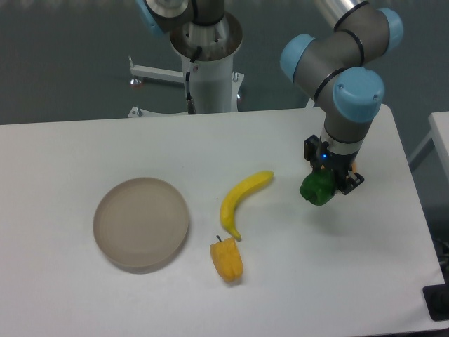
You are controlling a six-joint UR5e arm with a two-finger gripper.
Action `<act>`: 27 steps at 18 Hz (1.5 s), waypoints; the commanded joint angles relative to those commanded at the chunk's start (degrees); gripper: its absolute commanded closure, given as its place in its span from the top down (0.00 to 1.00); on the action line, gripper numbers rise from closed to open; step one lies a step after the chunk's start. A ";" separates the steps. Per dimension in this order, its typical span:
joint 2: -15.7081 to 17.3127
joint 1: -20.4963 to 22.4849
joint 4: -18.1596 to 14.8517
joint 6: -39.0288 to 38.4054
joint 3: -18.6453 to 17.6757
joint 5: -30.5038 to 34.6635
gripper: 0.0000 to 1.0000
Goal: Place the green pepper on the table
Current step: 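Lower the held green pepper toward the table beside the banana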
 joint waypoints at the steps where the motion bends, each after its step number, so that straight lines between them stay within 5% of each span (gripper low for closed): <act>1: 0.00 -0.09 0.09 0.00 0.00 0.00 0.01; 13: -1.05 -0.44 0.52 -2.01 0.44 -0.26 0.04; 22: -7.02 -6.68 8.78 -14.85 -1.14 -0.26 0.14; 24: -7.38 -6.68 8.79 -13.98 -1.23 -0.26 0.34; 26: -7.38 -6.68 9.05 -12.75 -0.79 -0.26 0.90; 27: -7.04 -6.59 8.97 -12.66 -1.14 -0.18 1.00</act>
